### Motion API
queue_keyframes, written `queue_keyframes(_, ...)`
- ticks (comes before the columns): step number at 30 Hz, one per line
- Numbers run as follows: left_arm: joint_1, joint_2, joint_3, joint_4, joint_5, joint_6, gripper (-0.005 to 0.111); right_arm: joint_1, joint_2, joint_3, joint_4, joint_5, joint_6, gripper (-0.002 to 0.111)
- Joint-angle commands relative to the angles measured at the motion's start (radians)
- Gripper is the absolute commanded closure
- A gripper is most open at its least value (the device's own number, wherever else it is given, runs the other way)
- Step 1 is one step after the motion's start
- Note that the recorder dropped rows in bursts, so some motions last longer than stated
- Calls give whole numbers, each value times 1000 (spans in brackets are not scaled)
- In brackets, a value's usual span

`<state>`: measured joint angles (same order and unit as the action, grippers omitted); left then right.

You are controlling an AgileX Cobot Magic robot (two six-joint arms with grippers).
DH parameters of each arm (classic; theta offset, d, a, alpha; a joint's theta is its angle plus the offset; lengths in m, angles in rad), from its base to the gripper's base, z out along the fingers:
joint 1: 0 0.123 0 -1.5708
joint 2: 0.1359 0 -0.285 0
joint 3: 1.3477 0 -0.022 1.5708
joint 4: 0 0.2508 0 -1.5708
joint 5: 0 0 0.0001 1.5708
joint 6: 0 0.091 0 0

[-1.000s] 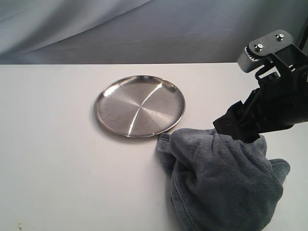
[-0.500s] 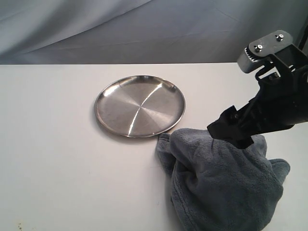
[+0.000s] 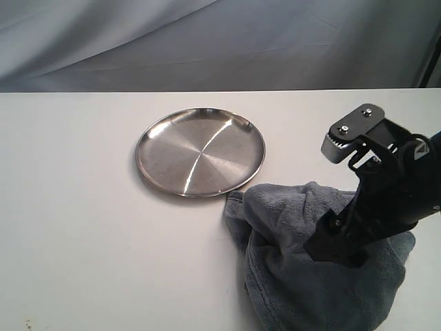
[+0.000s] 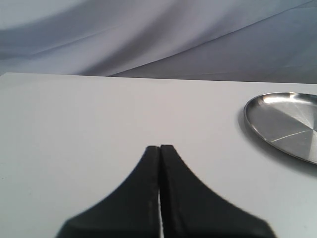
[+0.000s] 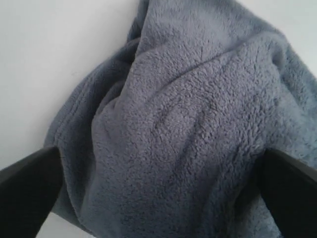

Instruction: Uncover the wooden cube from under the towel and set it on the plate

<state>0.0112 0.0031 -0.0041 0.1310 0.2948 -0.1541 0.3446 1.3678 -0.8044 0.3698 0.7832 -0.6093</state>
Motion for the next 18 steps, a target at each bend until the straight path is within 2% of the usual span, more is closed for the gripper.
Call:
queue_keyframes(1,-6,-3,4,-1,-7,0,106,-5,61,5,36,-38,-26,3)
queue_keyframes(13,-6,-3,4,-1,-7,0,106,-5,159,5,112,-74,-63,4)
queue_keyframes(15,-6,-3,4,-1,-7,0,106,-5,159,5,150,-76,-63,13)
queue_keyframes(16,-6,-3,4,-1,-7,0,106,-5,158,5,166,-76,-63,28)
queue_keyframes(17,-6,-3,4,-1,-7,0,106,-5,158,5,169,-76,-63,37)
queue_keyframes(18,-6,-3,4,-1,-7,0,106,-5,158,5,173,-74,-63,55)
